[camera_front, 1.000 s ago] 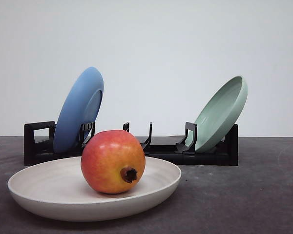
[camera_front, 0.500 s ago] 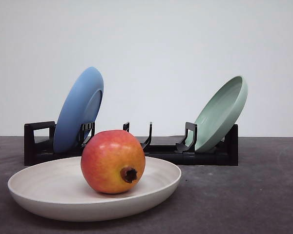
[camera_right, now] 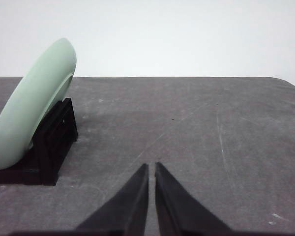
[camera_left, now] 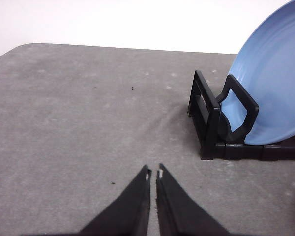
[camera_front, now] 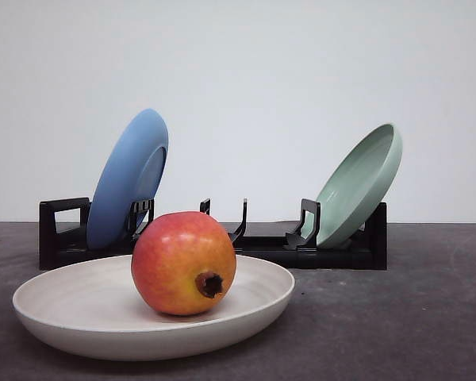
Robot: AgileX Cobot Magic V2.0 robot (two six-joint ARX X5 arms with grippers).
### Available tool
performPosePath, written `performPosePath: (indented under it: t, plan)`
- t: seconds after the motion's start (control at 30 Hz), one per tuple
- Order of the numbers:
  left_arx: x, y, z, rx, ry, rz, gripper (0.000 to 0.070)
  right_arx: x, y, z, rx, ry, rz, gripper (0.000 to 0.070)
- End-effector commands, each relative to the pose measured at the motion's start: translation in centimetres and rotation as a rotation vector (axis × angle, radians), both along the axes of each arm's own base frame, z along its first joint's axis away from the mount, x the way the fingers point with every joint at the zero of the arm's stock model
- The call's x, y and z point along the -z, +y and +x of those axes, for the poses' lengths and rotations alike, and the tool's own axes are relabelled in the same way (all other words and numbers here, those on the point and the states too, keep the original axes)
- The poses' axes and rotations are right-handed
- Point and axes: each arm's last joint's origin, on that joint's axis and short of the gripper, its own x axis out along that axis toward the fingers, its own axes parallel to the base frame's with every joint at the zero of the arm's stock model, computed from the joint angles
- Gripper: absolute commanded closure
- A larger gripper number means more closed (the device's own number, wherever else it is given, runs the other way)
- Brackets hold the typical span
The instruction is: Place pomegranate in white plate
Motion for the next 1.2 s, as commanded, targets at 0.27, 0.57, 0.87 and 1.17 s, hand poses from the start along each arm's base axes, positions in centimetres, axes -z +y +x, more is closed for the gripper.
performPosePath:
  t: [0.27,0.57,0.87,1.17]
  plan:
    - [0.17,0.0,0.06,-0.002,-0.006,0.0,0.07,0.04,0.02,0.03,-0.003,-0.006,-0.003,0.0677]
    - [0.17,0.0,0.06,-0.002,-0.006,0.0,0.07,0.04,0.02,0.03,-0.003,-0.006,-0.003,0.0677]
    - [0.17,0.0,0.06,-0.002,-0.006,0.0,0.07,0.04,0.02,0.03,-0.003,-0.006,-0.003,0.0677]
    - [0.17,0.0,0.06,-0.002,-0.006,0.0,0.07,0.04,0.02,0.03,-0.003,-0.006,-0.003,0.0677]
